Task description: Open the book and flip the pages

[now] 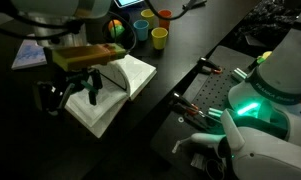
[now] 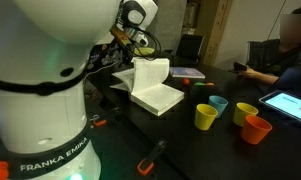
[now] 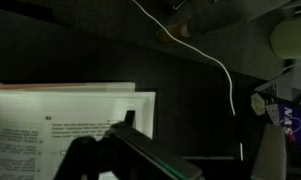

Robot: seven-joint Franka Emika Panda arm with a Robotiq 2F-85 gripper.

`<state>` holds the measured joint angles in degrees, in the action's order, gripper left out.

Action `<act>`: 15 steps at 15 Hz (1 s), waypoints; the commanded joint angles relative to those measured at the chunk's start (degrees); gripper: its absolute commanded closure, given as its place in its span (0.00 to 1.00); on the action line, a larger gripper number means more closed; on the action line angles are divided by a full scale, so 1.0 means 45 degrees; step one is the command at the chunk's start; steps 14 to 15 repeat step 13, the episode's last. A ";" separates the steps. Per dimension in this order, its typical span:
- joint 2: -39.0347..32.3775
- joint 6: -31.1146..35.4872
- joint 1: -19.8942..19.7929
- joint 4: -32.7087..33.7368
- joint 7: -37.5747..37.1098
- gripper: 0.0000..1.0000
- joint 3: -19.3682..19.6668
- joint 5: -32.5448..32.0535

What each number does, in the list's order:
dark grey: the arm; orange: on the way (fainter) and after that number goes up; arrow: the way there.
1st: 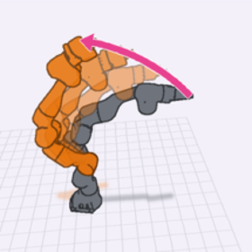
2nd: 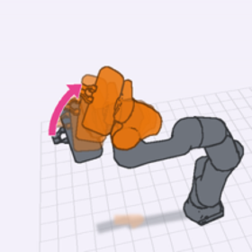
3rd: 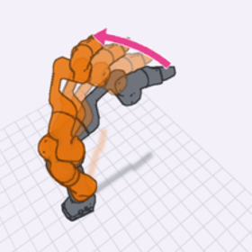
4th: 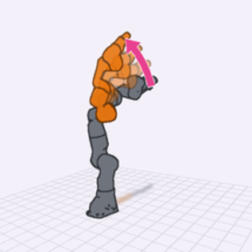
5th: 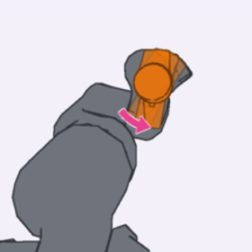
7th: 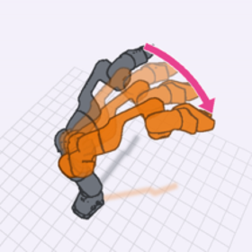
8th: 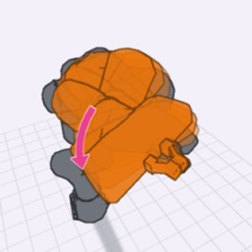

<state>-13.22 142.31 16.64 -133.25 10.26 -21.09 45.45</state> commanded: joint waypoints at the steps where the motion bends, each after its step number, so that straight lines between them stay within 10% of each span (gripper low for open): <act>1: -0.1011 0.1126 0.0492 0.0211 0.0731 0.00 -0.0494 0.0266; 6: -0.1796 0.1422 0.0845 0.0270 0.0434 0.00 -0.0750 -0.0642; 12: -0.0884 -0.1790 0.0542 0.0924 -0.2771 0.00 0.0930 -0.6080; 15: -0.0762 -0.2588 0.0341 0.1215 -0.3042 0.00 0.1162 -0.6552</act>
